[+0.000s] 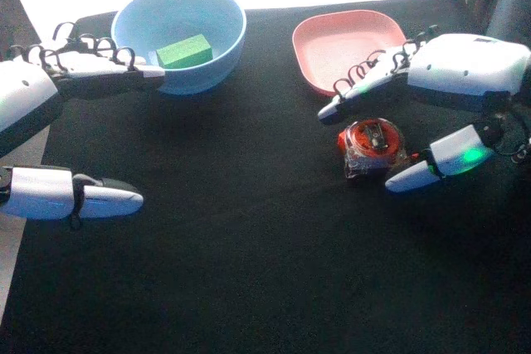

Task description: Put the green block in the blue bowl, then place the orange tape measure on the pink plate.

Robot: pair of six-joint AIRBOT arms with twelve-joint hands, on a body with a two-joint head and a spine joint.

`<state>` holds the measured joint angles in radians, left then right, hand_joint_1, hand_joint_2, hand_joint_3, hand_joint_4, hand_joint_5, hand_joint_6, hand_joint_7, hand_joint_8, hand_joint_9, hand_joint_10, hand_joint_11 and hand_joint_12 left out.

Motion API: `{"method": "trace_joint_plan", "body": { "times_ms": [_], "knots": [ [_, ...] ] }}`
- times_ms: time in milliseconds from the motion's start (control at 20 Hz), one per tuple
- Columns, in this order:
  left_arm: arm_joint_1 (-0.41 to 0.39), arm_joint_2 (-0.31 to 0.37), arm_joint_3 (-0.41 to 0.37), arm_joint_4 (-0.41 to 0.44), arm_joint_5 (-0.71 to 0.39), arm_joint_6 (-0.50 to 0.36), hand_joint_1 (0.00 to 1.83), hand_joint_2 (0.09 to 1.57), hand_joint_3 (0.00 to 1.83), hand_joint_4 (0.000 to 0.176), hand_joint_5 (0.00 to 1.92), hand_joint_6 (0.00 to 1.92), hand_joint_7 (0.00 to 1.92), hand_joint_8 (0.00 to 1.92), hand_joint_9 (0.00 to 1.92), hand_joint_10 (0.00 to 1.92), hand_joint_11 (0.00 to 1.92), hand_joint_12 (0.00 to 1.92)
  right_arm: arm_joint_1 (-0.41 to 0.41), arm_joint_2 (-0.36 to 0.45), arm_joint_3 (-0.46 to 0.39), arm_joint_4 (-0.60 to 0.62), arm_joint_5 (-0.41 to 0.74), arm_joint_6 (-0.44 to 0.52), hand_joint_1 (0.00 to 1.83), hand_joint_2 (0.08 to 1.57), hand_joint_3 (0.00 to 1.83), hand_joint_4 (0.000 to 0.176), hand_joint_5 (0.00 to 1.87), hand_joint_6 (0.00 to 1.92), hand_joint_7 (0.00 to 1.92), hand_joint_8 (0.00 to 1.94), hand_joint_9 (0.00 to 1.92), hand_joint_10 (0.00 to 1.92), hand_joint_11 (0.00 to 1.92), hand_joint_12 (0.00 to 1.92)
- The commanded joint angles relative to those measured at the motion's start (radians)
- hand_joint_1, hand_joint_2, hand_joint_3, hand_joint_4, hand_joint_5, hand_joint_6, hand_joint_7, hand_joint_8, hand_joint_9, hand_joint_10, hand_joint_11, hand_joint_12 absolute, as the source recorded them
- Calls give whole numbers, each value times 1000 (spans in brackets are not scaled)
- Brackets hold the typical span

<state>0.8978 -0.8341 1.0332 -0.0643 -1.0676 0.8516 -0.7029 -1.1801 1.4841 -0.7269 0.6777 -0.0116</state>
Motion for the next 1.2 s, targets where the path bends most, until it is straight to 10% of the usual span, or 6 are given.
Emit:
{"method": "trace_joint_plan", "body": {
  "times_ms": [0, 250, 400, 500, 550, 1150],
  "knots": [
    [-5, -2, -1, -15, -126, -7, 746, 899, 0, 41, 406, 0, 358, 2, 271, 0, 0, 416, 8, -6, 3, 38, 82, 5, 929, 924, 2, 104, 535, 0, 535, 2, 441, 542, 220, 1079],
    [-2, -2, -1, -15, -129, -11, 755, 898, 0, 32, 410, 1, 364, 0, 288, 3, 0, 405, 8, -9, 4, 5, 55, 5, 1033, 939, 2, 104, 590, 1, 583, 25, 390, 889, 306, 1088],
    [2, -2, -1, -16, -131, -14, 762, 899, 1, 41, 397, 1, 341, 1, 246, 0, 0, 361, 8, -9, 4, -4, 52, 5, 1196, 992, 2, 17, 707, 8, 690, 112, 470, 1138, 508, 1355],
    [4, -2, -1, -17, -133, -14, 789, 901, 1, 35, 393, 1, 344, 1, 257, 2, 0, 387, 8, -9, 4, -5, 52, 5, 1307, 1175, 3, 0, 803, 14, 723, 1174, 709, 1171, 652, 1353],
    [4, -3, -1, -17, -134, -14, 777, 898, 0, 28, 399, 3, 349, 2, 267, 4, 0, 398, 8, -9, 5, -5, 52, 5, 1202, 1221, 32, 0, 759, 948, 722, 1475, 833, 1251, 800, 1424],
    [21, -3, -1, -26, -144, -15, 798, 890, 0, 29, 414, 2, 352, 1, 247, 3, 0, 366, 8, 28, -8, 92, 139, 5, 1341, 1163, 0, 0, 1002, 767, 747, 1357, 839, 1470, 876, 1658]
  ]
}}
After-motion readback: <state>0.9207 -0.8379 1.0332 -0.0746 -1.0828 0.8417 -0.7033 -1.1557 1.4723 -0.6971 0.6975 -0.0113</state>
